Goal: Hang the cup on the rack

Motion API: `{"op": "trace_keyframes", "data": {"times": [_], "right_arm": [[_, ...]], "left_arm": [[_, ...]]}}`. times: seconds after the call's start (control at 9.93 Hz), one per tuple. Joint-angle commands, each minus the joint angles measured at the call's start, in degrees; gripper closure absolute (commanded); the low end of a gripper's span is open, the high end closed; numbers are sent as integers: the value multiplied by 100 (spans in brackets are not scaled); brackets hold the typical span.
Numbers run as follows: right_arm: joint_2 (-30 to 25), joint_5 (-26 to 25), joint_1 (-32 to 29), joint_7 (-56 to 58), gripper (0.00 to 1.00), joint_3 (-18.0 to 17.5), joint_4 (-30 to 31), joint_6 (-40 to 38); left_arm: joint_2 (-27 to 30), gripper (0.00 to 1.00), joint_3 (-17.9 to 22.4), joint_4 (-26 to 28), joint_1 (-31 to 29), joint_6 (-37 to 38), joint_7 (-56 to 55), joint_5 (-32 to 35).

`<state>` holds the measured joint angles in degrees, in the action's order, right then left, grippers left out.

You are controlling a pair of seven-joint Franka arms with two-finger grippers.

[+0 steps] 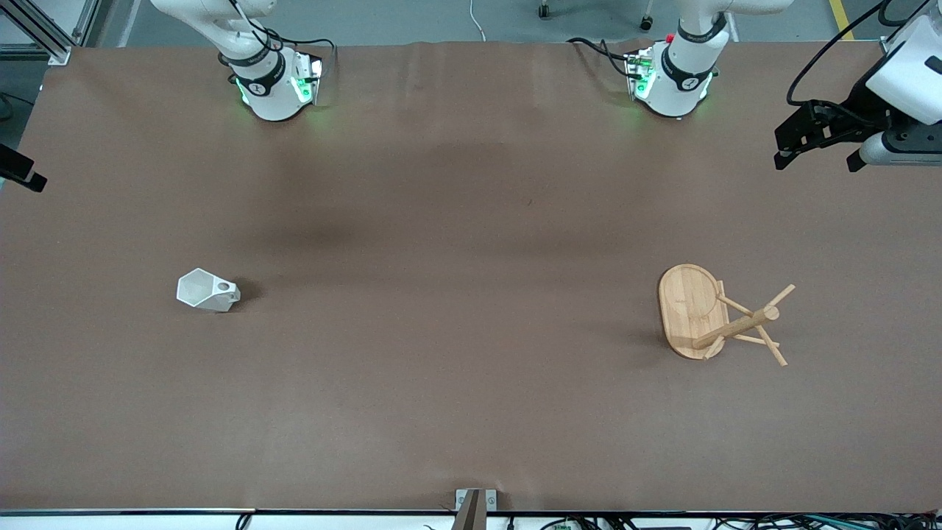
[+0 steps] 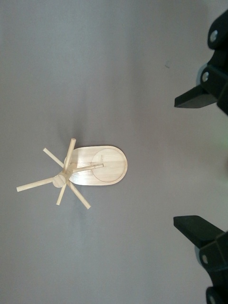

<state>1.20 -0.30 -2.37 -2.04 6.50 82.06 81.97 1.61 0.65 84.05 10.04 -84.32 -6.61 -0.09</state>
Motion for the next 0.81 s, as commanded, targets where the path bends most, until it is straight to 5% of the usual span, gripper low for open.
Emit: {"op": "trace_keyframes", "data": {"times": [0.0,0.7], "right_arm": [[-23,-31,-71,54,0,-43,3,-32],[-14,-31,-45,63,0,-43,203,81]], "left_arm": [[-20,0,-3,155,-19,-40,89,62],[-117,0,6,41,-28,-40,652,44]]}}
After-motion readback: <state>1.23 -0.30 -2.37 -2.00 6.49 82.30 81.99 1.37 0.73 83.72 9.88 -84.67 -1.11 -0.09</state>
